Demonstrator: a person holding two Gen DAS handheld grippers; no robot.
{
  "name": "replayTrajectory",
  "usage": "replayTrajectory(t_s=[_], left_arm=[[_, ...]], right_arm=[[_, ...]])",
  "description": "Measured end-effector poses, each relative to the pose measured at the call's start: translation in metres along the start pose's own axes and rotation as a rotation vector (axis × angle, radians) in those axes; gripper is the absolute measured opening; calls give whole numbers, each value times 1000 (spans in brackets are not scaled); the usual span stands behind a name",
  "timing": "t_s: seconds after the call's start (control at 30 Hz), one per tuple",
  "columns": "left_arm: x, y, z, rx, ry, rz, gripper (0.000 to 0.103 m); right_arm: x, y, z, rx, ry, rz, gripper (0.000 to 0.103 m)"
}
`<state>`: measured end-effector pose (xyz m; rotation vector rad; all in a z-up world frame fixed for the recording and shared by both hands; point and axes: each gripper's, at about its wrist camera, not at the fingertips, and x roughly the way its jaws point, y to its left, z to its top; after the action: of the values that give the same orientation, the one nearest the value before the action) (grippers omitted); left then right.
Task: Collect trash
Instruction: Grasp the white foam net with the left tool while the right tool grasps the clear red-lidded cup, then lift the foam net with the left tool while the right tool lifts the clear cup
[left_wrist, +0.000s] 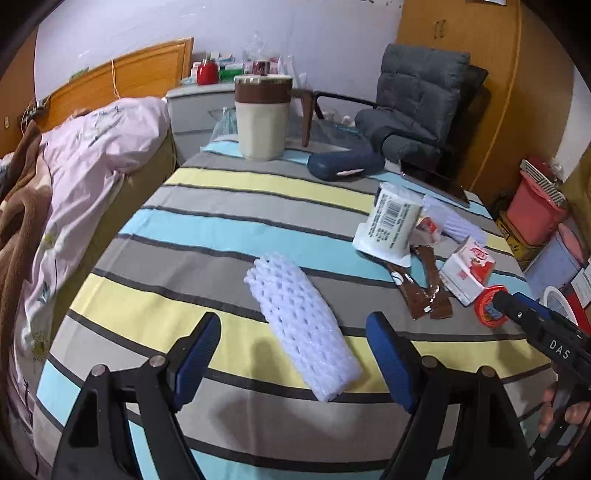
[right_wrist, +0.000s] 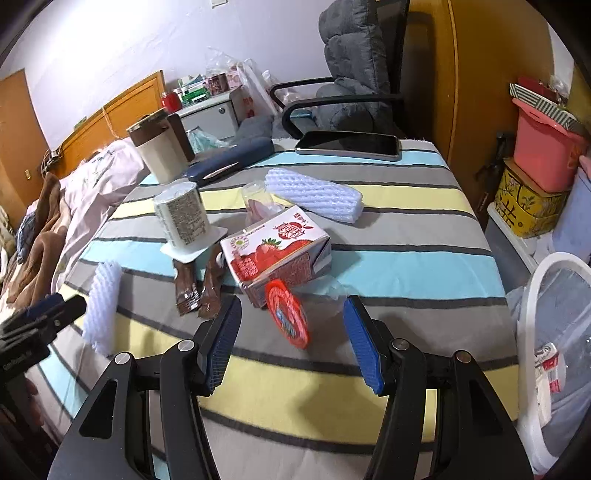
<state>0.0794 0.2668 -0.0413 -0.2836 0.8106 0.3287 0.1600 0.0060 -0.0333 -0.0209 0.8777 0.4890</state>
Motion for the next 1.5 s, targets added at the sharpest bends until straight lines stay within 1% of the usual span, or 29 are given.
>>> replayTrajectory(t_s=[0.03,0.13,0.2,0.33,0.37,0.47,0.63,0.77,0.9,1.03,1.1,1.13,1.2,1.37,1.5], left_arm=[[1,-1,0,8,0,-6,82],[13,0,0,11,33,-3,82],[19,4,-1,-1,52,1,82],[28,9,-3,-21,81,-18,82],[30,10,-4,-30,88,-22,82],[29,12,-4,-34,78,-39,83],[32,10,-5,-26,94,-47,82],[32,6,-6,-11,96,-45,76],[31,7,-6,-18,93,-52,68],[31,10,-5,-32,91,-52,65],[31,10,-5,-33,87,-53,59],[32,10,-4,-33,88,-54,58],[32,11,-3,-43,81,-81,43],[31,10,-5,-40,80,-91,41],[26,2,-8,-2,68,-115,41]], right_arm=[[2,-1,1,-7,5,1,59],[10,-3,4,-35,28,-14,60],[15,-6,4,-35,45,-19,65],[21,-12,3,-46,53,-37,65],[22,-14,2,-44,56,-30,65],[21,-16,2,-33,55,1,65],[20,-14,1,-37,58,2,65],[20,-16,1,-31,55,10,63],[20,-16,1,-37,53,8,45],[20,-17,0,-33,55,13,45],[20,-17,0,-31,55,13,45],[20,-17,0,-31,54,12,45],[19,-17,-1,-33,52,13,44],[17,-17,-2,-33,47,16,44],[15,-17,-3,-32,43,15,44]])
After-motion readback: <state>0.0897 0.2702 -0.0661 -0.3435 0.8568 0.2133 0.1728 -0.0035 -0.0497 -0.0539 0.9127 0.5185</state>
